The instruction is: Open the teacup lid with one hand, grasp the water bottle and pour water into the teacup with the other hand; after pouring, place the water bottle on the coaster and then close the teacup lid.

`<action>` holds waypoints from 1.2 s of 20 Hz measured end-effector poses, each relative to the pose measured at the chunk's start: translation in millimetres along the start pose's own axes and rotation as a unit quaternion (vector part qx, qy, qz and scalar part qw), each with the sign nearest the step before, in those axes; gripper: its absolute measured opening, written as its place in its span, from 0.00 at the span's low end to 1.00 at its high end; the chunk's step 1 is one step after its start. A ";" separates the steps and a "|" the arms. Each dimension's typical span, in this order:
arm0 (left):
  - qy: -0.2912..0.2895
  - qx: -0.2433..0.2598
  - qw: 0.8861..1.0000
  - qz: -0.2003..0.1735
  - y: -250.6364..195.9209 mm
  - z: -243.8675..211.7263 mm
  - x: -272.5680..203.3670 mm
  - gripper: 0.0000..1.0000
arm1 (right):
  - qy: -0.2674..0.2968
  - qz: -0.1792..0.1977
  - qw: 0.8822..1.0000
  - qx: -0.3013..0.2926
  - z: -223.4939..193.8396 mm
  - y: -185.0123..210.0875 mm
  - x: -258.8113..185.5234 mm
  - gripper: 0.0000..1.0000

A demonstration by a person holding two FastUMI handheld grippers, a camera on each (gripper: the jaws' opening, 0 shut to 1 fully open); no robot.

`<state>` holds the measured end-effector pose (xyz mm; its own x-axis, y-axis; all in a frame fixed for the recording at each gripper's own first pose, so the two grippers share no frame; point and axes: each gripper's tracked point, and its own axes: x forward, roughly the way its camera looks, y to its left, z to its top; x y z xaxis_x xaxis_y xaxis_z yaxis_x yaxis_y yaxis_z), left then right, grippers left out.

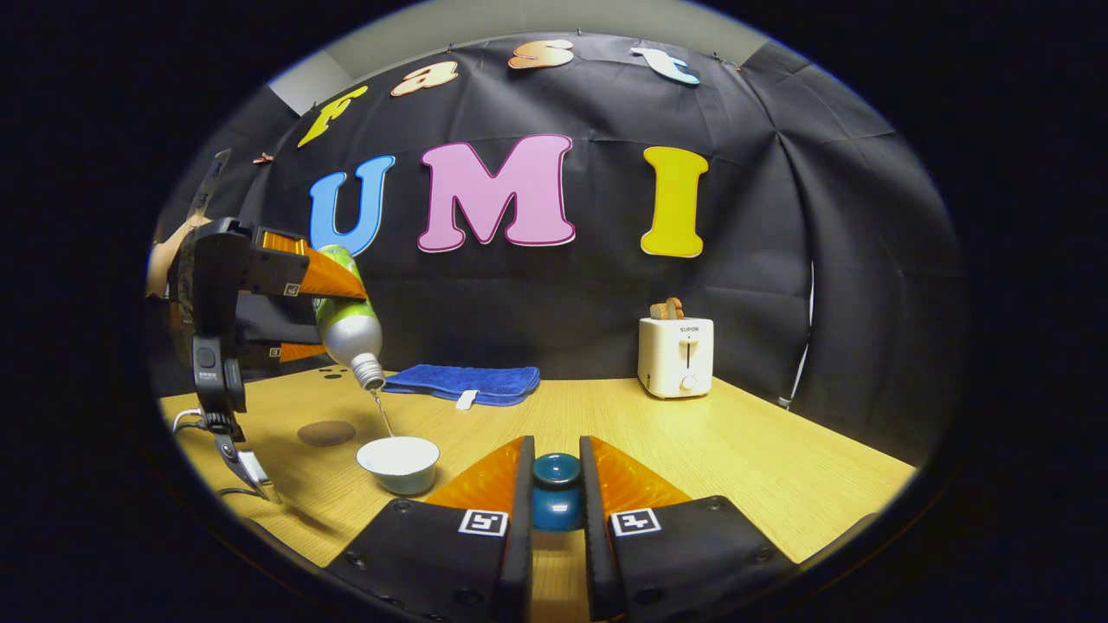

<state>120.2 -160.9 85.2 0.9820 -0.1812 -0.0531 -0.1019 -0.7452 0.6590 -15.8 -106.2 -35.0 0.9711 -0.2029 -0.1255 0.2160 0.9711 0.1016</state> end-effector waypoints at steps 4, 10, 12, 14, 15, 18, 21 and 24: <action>-0.003 0.031 0.999 0.009 9.1 -0.5 3.5 0.81 | 0.000 0.000 1.000 0.000 0.1 0.5 0.4 0.29; -0.006 0.011 1.000 0.007 7.9 2.0 3.4 0.81 | 0.000 0.000 1.000 0.000 0.2 0.1 0.2 0.29; -0.009 -0.026 1.000 0.002 2.6 3.4 2.4 0.81 | 0.000 0.000 1.000 0.000 -0.6 0.6 0.3 0.29; -0.018 -0.112 0.994 0.000 -4.8 13.1 1.6 0.81 | 0.000 0.000 1.000 0.000 -0.1 -0.4 0.7 0.29; -0.019 -0.178 0.984 -0.007 -12.6 19.9 2.4 0.80 | 0.000 0.000 1.000 0.000 0.1 0.1 0.2 0.29; -0.020 -0.356 0.933 -0.046 -37.1 35.5 -0.2 0.80 | 0.000 0.000 1.000 0.000 -0.2 -0.2 -0.2 0.29; -0.035 -0.528 0.847 -0.038 -39.1 43.0 -7.7 0.80 | 0.000 0.000 1.000 0.000 -0.5 0.0 1.9 0.29; -0.070 -0.705 0.705 -0.025 -25.9 55.0 -16.8 0.80 | 0.000 -0.002 1.000 0.000 -0.7 -1.5 2.5 0.28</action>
<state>97.6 -173.8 27.7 0.9435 -0.3123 -0.1109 0.2883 0.6084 0.7394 -13.8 -108.0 -36.2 0.9702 -0.2074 -0.1256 0.2204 0.9702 0.1004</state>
